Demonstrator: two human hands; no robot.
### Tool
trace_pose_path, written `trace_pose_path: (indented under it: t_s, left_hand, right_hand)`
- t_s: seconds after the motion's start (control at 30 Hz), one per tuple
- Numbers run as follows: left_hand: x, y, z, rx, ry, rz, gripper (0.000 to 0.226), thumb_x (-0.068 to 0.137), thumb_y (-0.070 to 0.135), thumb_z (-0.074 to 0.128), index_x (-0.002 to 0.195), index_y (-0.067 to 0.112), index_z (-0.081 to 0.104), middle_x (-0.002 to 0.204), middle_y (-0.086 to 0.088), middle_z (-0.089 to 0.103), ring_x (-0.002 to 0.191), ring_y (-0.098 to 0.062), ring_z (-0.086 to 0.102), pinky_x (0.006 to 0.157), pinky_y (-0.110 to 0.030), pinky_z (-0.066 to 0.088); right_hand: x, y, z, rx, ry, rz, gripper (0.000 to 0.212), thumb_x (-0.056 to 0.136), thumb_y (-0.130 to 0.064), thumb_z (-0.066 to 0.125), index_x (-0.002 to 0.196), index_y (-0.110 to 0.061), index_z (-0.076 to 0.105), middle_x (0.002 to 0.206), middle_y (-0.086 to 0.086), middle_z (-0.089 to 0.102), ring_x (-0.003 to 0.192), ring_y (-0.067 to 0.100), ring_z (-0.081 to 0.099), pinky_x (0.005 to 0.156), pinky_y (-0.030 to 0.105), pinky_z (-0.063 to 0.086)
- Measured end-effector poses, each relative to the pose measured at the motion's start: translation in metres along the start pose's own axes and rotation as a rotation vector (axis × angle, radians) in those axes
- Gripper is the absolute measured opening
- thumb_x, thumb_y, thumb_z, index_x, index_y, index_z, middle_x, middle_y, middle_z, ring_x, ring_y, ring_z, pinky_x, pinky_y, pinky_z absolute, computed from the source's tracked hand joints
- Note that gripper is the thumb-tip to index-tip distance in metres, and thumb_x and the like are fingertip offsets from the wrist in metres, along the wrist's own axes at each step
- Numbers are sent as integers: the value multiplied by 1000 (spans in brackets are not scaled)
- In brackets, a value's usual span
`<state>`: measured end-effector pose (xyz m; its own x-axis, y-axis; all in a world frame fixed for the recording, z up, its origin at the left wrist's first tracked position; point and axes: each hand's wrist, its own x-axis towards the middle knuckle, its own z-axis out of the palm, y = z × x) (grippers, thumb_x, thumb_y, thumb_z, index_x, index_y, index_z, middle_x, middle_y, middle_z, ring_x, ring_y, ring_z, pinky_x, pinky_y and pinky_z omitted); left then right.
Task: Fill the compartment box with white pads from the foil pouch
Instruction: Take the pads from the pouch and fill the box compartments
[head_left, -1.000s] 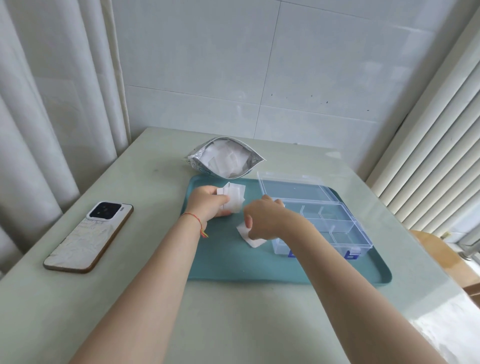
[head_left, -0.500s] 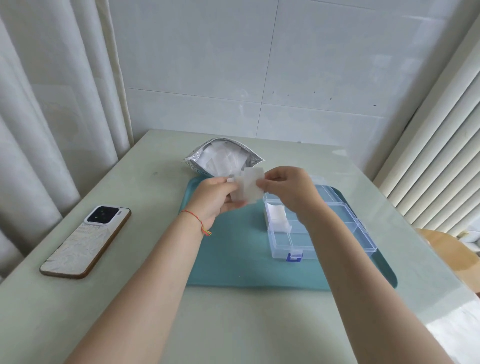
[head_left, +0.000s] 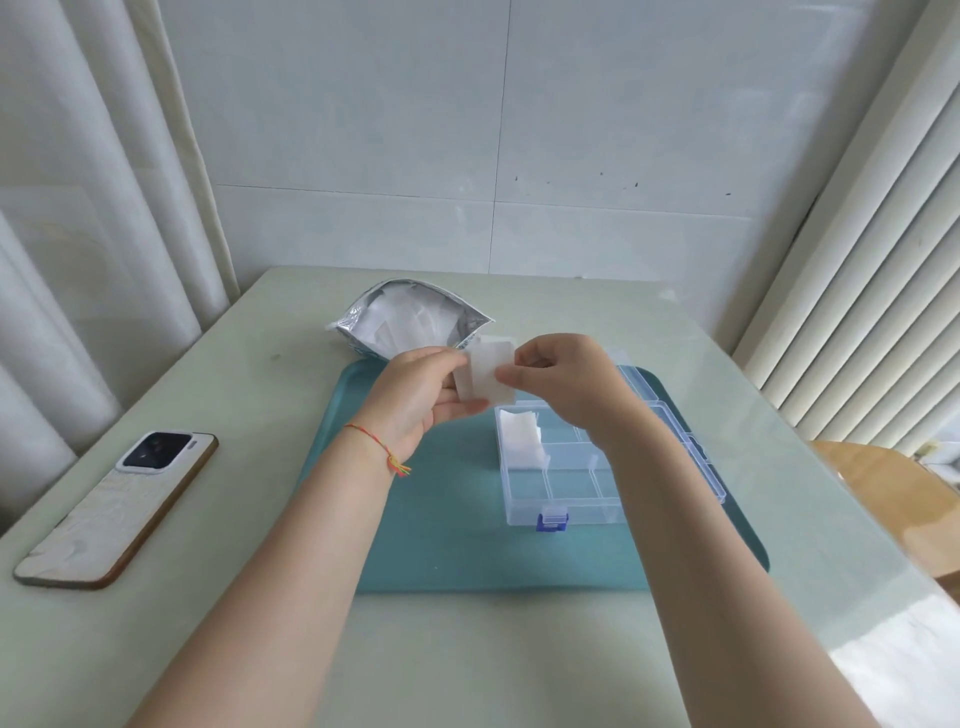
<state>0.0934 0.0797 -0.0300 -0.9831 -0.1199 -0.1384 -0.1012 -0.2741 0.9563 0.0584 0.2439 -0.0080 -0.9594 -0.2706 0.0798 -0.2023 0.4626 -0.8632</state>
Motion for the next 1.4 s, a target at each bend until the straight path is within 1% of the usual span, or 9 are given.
trace_pose_path:
  t_s: [0.23, 0.37, 0.43, 0.6, 0.77, 0.93, 1.07, 1.3, 1.4]
  left_hand:
    - [-2, -8, -4, 94, -71, 68, 40, 89, 18, 69, 104, -19, 60, 93, -19, 68, 83, -27, 71, 72, -29, 60]
    - [8, -3, -17, 155, 251, 153, 14, 91, 12, 67, 83, 1, 65, 69, -5, 52, 67, -22, 52, 62, -33, 61]
    - [16, -1, -33, 197, 435, 167, 18, 89, 13, 66, 74, 10, 57, 55, 5, 39, 61, -18, 40, 63, -35, 59]
    - [30, -8, -54, 305, 553, 103, 6, 86, 17, 63, 81, 16, 59, 70, -3, 43, 66, -22, 41, 63, -35, 55]
    - [50, -10, -65, 439, 555, 101, 7, 80, 19, 59, 75, 14, 59, 64, -4, 41, 55, -23, 42, 64, -43, 58]
    - [52, -13, -65, 534, 572, 180, 24, 74, 23, 55, 55, 13, 44, 56, -7, 34, 58, -23, 34, 55, -32, 33]
    - [33, -14, -57, 523, 519, 244, 35, 71, 27, 55, 51, 17, 28, 56, -5, 26, 59, -21, 27, 58, -31, 23]
    - [-9, -20, -48, 505, 500, 304, 25, 64, 32, 54, 56, 15, 38, 61, -7, 27, 58, -19, 29, 58, -32, 26]
    - [-24, -30, -47, 526, 503, 320, 31, 64, 32, 54, 52, 16, 31, 59, -6, 26, 57, -19, 29, 58, -31, 25]
  right_hand:
    - [1, 4, 6, -7, 15, -13, 20, 83, -29, 76, 87, -11, 68, 69, -7, 56, 58, 7, 47, 46, 11, 35]
    - [16, 2, 17, 30, 78, -7, 15, 85, -29, 72, 85, -16, 64, 82, -4, 63, 71, 14, 58, 65, 29, 53]
    - [33, 0, 25, 41, 142, -15, 11, 87, -22, 66, 96, -18, 63, 103, 0, 63, 88, 23, 65, 82, 41, 56]
    - [80, -13, 44, -115, 102, 42, 48, 92, -21, 55, 139, -22, 44, 133, 7, 41, 90, 32, 67, 82, 40, 56]
    - [97, -6, 52, -134, 12, 116, 38, 90, -16, 52, 128, -17, 57, 117, 12, 62, 81, 28, 66, 78, 40, 59]
    - [85, -8, 52, -58, 56, 73, 13, 89, -10, 55, 91, -8, 67, 83, 11, 69, 75, 26, 65, 79, 44, 59]
    - [72, -16, 46, -39, 124, 74, 6, 90, -12, 59, 93, -10, 63, 82, 9, 71, 65, 20, 66, 56, 25, 49]
    - [25, -16, 33, -5, 148, 58, 4, 89, -9, 59, 92, -10, 58, 78, 8, 70, 50, 16, 64, 52, 24, 53]
    - [5, -7, 34, 41, 117, 58, 7, 90, -11, 63, 95, -8, 59, 75, 7, 69, 52, 19, 66, 63, 36, 60]
